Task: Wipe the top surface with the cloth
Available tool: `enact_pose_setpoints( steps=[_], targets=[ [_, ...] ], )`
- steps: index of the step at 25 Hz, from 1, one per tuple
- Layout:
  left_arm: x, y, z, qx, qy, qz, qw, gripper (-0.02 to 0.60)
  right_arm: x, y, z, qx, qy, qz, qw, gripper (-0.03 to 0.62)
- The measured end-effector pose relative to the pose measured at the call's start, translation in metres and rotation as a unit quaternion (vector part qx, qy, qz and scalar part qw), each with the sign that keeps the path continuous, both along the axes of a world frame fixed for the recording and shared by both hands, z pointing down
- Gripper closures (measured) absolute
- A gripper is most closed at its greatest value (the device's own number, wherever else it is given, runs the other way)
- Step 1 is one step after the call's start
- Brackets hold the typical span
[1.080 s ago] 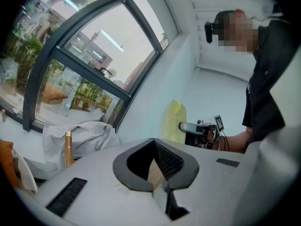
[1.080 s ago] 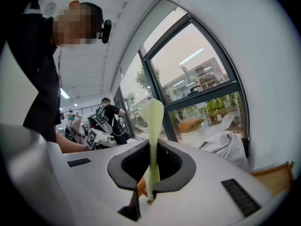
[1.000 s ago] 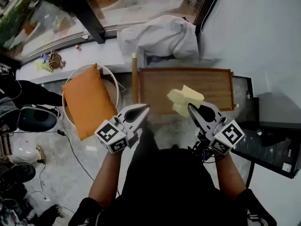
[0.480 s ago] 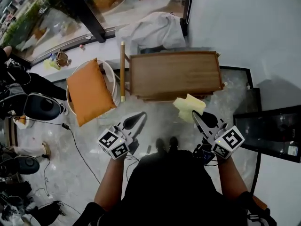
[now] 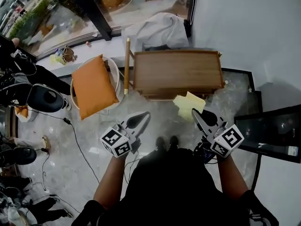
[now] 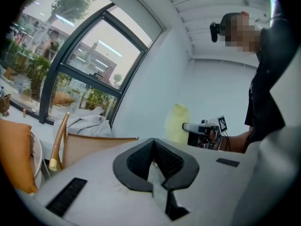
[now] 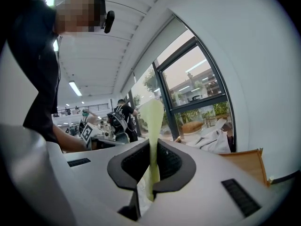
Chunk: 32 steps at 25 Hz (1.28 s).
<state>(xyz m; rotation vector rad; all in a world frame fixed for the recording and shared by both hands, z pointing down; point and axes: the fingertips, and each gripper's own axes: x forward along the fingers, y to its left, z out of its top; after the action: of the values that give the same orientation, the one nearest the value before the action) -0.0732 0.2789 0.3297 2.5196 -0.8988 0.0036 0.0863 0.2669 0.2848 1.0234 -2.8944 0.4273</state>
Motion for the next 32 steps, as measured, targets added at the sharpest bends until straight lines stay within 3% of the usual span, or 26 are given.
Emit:
enact_pose_setpoints(
  steps=[8,13,20,27,32],
  targets=[
    [0.007,-0.003,-0.004,0.009,-0.017,-0.014,0.9997,0.574,0.011,-0.007,0.006,0.004,0.008,-0.013,1.0,0.562],
    [0.011,-0.002,-0.005,0.006,-0.015,-0.023,0.9996,0.574,0.01,-0.012,0.016,0.019,0.045,-0.015,0.999,0.562],
    [0.0,-0.007,0.006,-0.012,-0.016,-0.042,0.9989,0.574,0.012,-0.03,0.033,-0.005,0.04,-0.015,0.999,0.562],
    [-0.014,-0.041,0.015,-0.015,-0.001,-0.042,0.999,0.574,-0.002,-0.062,0.038,-0.01,0.049,-0.01,0.999,0.562],
    [-0.042,-0.085,0.01,-0.003,0.013,-0.044,0.9989,0.574,-0.034,-0.102,0.031,-0.006,0.06,-0.007,0.998,0.562]
  ],
)
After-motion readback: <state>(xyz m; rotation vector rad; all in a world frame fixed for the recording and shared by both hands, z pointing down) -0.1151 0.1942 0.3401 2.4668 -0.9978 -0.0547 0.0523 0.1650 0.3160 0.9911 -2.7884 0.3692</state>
